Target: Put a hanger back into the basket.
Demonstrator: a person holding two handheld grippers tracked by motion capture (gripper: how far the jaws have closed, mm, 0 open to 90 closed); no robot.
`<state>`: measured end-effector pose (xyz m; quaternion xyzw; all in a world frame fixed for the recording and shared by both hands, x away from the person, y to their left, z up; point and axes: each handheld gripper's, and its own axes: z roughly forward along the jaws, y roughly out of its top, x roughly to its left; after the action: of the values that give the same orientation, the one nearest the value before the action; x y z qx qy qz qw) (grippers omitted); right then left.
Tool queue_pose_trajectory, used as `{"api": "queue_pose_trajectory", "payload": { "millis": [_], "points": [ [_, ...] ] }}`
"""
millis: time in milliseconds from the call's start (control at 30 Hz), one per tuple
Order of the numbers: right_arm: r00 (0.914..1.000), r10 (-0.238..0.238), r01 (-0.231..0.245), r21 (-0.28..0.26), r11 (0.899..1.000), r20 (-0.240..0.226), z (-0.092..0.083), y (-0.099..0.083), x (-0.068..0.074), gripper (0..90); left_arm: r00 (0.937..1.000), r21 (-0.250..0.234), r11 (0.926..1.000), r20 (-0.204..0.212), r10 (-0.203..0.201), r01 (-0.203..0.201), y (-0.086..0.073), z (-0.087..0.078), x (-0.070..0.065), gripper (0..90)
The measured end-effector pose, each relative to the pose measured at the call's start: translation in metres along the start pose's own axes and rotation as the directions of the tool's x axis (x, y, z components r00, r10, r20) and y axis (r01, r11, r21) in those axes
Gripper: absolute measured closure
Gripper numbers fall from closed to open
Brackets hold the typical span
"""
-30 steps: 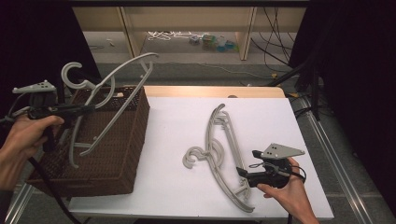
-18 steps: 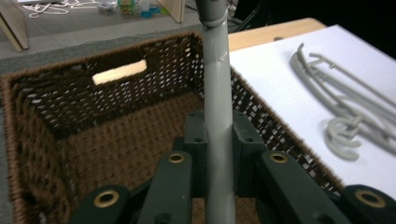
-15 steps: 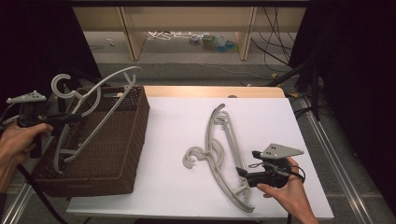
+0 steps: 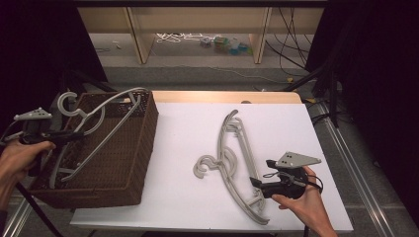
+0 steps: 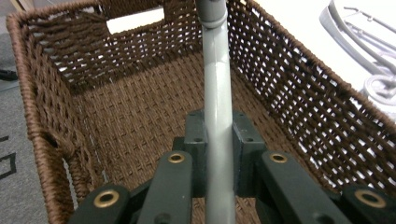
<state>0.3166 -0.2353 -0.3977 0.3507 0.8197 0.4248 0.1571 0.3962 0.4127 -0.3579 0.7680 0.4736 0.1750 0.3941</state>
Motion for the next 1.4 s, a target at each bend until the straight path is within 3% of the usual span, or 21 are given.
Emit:
{"api": "queue_pose_trajectory", "payload": {
  "millis": [233, 267, 433, 533, 600, 800, 900, 1000, 1133, 1233, 1300, 1400],
  "points": [
    [0.9999, 0.014, -0.014, 0.005, 1.0, 0.003, 0.0, 0.0, -0.001, 20.3, 1.0, 0.056, 0.9984, 0.004, 0.0, 0.0, -0.01, 0.005, 0.003, 79.3],
    [1.0, -0.001, 0.001, 0.002, 1.0, 0.002, 0.0, 0.0, -0.001, 20.3, 1.0, 0.058, 0.9983, 0.004, -0.007, 0.006, -0.011, 0.006, 0.003, 79.3],
    [1.0, 0.002, -0.002, 0.003, 1.0, 0.0, 0.001, -0.001, -0.001, 20.4, 0.9997, 0.13, 0.9913, 0.007, 0.023, -0.024, -0.012, 0.016, 0.003, 79.3],
    [0.9999, 0.014, -0.014, 0.009, 1.0, -0.001, 0.001, -0.001, -0.001, 20.4, 0.9998, 0.132, 0.991, 0.0, 0.021, -0.021, -0.013, 0.025, 0.0, 79.3],
    [1.0, 0.009, -0.009, 0.006, 1.0, 0.003, 0.002, -0.002, -0.001, 20.4, 0.9993, 0.173, 0.9847, -0.031, 0.02, -0.015, -0.011, 0.029, -0.001, 79.3],
    [1.0, 0.009, -0.009, 0.004, 1.0, -0.004, 0.002, -0.002, 0.0, 20.4, 0.9998, 0.25, 0.9682, -0.018, -0.003, 0.008, -0.012, 0.048, 0.001, 79.1],
    [0.9999, 0.009, -0.009, 0.004, 1.0, -0.004, 0.002, -0.002, -0.001, 20.4, 0.9982, 0.304, 0.9527, -0.054, 0.024, -0.007, -0.016, 0.054, 0.003, 78.8],
    [1.0, 0.001, -0.001, 0.001, 1.0, -0.002, 0.003, -0.002, -0.001, 20.3, 0.998, 0.289, 0.9569, -0.061, -0.016, 0.033, -0.019, 0.055, 0.006, 78.4],
    [1.0, 0.001, -0.001, 0.006, 1.0, -0.004, 0.003, -0.002, -0.001, 20.4, 0.9972, 0.292, 0.9555, -0.072, -0.019, 0.039, -0.019, 0.055, 0.007, 77.8],
    [1.0, 0.004, -0.004, 0.01, 1.0, -0.009, 0.003, -0.002, 0.0, 20.4, 0.9956, 0.306, 0.9502, -0.088, -0.032, 0.058, -0.02, 0.055, 0.011, 76.2],
    [1.0, 0.003, -0.003, 0.01, 1.0, -0.008, 0.004, -0.002, 0.0, 20.4, 0.9918, 0.301, 0.9491, -0.113, -0.059, 0.091, -0.02, 0.055, 0.014, 74.5],
    [0.9999, 0.01, -0.01, 0.011, 1.0, -0.006, 0.003, -0.003, -0.001, 20.1, 0.9866, 0.32, 0.9421, -0.155, -0.051, 0.099, -0.02, 0.058, 0.014, 70.9]
  ]
}}
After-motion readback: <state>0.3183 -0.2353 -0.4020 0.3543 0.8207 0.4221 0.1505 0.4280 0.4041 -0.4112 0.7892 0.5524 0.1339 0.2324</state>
